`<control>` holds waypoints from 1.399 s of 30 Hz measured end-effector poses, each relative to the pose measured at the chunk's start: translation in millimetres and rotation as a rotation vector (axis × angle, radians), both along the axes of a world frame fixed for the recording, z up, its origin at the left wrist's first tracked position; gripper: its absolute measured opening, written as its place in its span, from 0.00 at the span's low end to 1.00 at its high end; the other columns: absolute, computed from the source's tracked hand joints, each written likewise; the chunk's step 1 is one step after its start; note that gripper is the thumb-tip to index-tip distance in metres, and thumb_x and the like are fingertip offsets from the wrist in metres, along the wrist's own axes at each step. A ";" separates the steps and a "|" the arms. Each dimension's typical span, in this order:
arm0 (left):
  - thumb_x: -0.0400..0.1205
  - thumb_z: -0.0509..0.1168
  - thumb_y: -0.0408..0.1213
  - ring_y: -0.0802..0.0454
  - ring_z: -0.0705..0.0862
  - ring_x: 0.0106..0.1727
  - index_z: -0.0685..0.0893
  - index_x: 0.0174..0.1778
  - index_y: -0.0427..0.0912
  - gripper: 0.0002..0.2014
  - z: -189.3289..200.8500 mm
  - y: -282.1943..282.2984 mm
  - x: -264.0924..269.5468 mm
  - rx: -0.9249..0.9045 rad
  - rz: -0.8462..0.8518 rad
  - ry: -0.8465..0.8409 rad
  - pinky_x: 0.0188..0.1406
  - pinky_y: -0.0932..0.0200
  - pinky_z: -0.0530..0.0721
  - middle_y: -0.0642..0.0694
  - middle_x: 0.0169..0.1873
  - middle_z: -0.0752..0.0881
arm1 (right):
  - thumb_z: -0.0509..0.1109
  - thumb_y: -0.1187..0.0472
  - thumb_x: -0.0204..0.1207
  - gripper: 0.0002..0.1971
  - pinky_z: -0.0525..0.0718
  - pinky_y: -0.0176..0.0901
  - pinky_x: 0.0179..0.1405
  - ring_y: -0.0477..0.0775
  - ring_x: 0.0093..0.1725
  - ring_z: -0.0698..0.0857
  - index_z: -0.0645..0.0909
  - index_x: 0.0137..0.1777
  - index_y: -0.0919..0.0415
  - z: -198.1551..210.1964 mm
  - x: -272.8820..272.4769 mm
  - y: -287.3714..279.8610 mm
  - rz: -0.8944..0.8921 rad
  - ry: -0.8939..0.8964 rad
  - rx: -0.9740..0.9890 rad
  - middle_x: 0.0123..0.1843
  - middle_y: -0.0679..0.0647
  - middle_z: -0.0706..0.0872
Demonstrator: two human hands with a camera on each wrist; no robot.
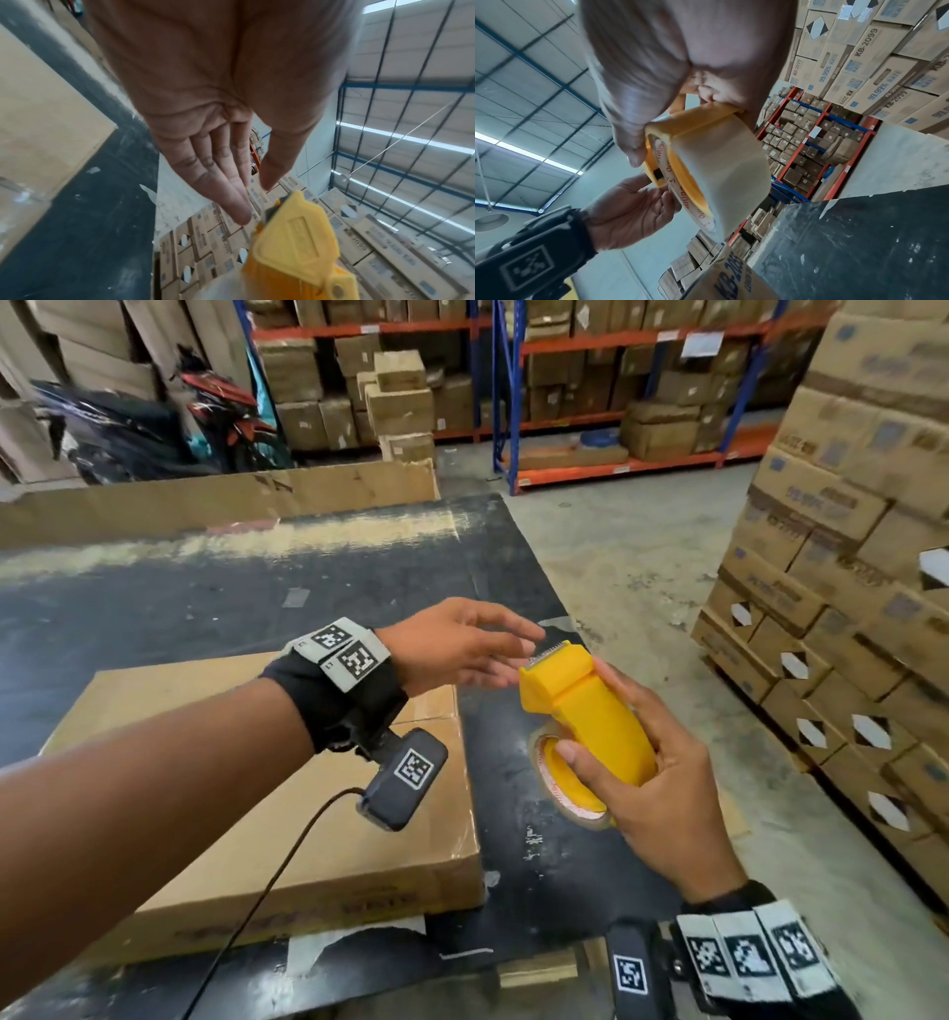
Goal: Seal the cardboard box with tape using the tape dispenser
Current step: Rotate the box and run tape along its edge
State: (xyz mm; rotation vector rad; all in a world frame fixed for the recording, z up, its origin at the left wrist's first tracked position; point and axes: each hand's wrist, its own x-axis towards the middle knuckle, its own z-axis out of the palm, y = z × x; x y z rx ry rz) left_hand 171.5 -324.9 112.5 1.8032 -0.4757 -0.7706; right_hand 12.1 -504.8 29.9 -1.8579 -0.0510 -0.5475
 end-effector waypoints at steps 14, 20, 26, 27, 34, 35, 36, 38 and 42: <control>0.74 0.78 0.26 0.47 0.92 0.42 0.86 0.62 0.35 0.20 40.2 60.7 77.9 0.054 -0.073 -0.247 0.57 0.48 0.90 0.39 0.38 0.94 | 0.77 0.36 0.69 0.41 0.77 0.19 0.40 0.23 0.55 0.77 0.63 0.82 0.26 49.6 -5.9 120.8 -0.279 0.136 -0.244 0.55 0.17 0.75; 0.71 0.82 0.32 0.44 0.93 0.49 0.89 0.55 0.42 0.17 26.2 88.2 154.8 0.165 -0.045 -0.314 0.65 0.43 0.88 0.41 0.39 0.94 | 0.73 0.31 0.65 0.41 0.76 0.17 0.38 0.13 0.55 0.70 0.56 0.76 0.15 66.6 -16.7 159.1 -0.320 0.387 -0.248 0.51 0.15 0.73; 0.75 0.78 0.36 0.56 0.89 0.43 0.89 0.53 0.51 0.12 -28.0 68.1 177.5 0.276 -0.084 -0.398 0.55 0.57 0.80 0.52 0.37 0.92 | 0.71 0.32 0.69 0.42 0.87 0.49 0.51 0.45 0.53 0.83 0.55 0.81 0.23 53.6 10.8 186.1 -0.391 0.448 -0.258 0.53 0.40 0.83; 0.75 0.78 0.37 0.55 0.89 0.45 0.90 0.54 0.50 0.13 -33.0 66.2 180.9 0.291 -0.084 -0.403 0.58 0.56 0.82 0.52 0.38 0.92 | 0.71 0.32 0.69 0.42 0.87 0.51 0.52 0.46 0.54 0.83 0.55 0.81 0.24 50.7 14.9 187.5 -0.401 0.453 -0.267 0.53 0.41 0.84; 0.73 0.80 0.40 0.52 0.92 0.54 0.90 0.50 0.55 0.12 -56.2 61.4 201.8 0.350 -0.058 -0.407 0.70 0.48 0.81 0.55 0.35 0.94 | 0.70 0.34 0.72 0.40 0.85 0.51 0.54 0.50 0.55 0.82 0.55 0.82 0.27 48.0 34.7 188.2 -0.420 0.529 -0.288 0.54 0.45 0.84; 0.73 0.80 0.39 0.52 0.92 0.52 0.89 0.50 0.55 0.12 -58.9 60.7 203.8 0.346 -0.061 -0.402 0.71 0.47 0.81 0.55 0.33 0.94 | 0.70 0.34 0.71 0.41 0.85 0.52 0.54 0.51 0.56 0.83 0.55 0.82 0.26 48.1 37.0 188.5 -0.423 0.535 -0.291 0.54 0.45 0.84; 0.73 0.79 0.38 0.52 0.92 0.50 0.89 0.50 0.54 0.12 -61.2 59.6 204.9 0.341 -0.064 -0.396 0.70 0.46 0.82 0.55 0.33 0.93 | 0.70 0.33 0.71 0.41 0.85 0.52 0.55 0.51 0.56 0.83 0.54 0.82 0.26 48.2 39.0 188.8 -0.425 0.541 -0.295 0.54 0.45 0.84; 0.74 0.79 0.36 0.51 0.92 0.47 0.89 0.53 0.51 0.13 -66.1 57.4 206.4 0.344 -0.071 -0.394 0.69 0.45 0.83 0.52 0.35 0.93 | 0.69 0.32 0.71 0.41 0.85 0.53 0.55 0.52 0.56 0.83 0.53 0.82 0.27 47.7 42.2 189.2 -0.425 0.554 -0.304 0.54 0.45 0.84; 0.74 0.78 0.35 0.52 0.93 0.49 0.89 0.55 0.49 0.14 -70.7 53.3 210.8 0.393 -0.107 -0.399 0.68 0.44 0.84 0.50 0.39 0.95 | 0.69 0.31 0.72 0.41 0.84 0.51 0.56 0.52 0.57 0.83 0.53 0.83 0.28 49.3 45.8 188.2 -0.419 0.583 -0.316 0.54 0.45 0.84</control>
